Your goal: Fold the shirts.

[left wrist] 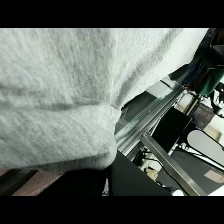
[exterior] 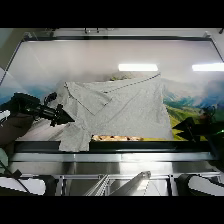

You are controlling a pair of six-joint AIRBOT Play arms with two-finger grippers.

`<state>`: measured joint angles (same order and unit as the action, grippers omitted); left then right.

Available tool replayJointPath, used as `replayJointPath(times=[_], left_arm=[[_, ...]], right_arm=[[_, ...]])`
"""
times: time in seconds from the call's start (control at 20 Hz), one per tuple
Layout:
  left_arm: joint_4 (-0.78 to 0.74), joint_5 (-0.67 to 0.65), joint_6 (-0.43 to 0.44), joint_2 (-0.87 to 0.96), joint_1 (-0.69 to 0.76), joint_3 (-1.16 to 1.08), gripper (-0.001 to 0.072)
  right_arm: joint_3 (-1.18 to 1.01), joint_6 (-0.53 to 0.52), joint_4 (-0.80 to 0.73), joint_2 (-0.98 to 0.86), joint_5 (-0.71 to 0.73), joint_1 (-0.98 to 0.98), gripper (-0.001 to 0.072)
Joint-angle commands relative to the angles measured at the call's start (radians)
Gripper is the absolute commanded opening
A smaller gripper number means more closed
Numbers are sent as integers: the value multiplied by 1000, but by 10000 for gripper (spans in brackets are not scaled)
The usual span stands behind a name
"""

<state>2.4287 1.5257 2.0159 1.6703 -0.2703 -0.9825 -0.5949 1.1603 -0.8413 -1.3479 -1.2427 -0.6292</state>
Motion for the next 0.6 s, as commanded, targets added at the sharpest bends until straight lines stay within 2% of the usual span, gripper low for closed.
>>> replayJointPath(times=[0.0, 0.15, 0.3, 0.35, 0.4, 0.45, 0.5, 0.55], left_arm=[[1, 22, 0, 1, 2, -1, 17], [1, 23, 0, 1, 2, -1, 17], [2, 23, 0, 1, 2, -1, 17], [2, 24, 0, 1, 2, -1, 18], [11, 32, 9, 1, 2, -1, 18], [38, 57, 34, -3, 2, -1, 18], [88, 95, 56, -18, 0, -1, 18], [170, 147, 97, -53, -1, -1, 18]], right_arm=[[39, -8, -75, 1, 46, 42, 465], [61, -24, -33, 1, 54, 164, 464], [60, -115, 147, 1, 58, 287, 461], [60, -164, 229, 2, 56, 310, 402], [60, -221, 311, 2, 35, 322, 195], [59, -268, 381, 6, -3, 320, 53], [56, -302, 441, 21, -50, 317, 16], [49, -332, 491, 49, -103, 312, 16]])
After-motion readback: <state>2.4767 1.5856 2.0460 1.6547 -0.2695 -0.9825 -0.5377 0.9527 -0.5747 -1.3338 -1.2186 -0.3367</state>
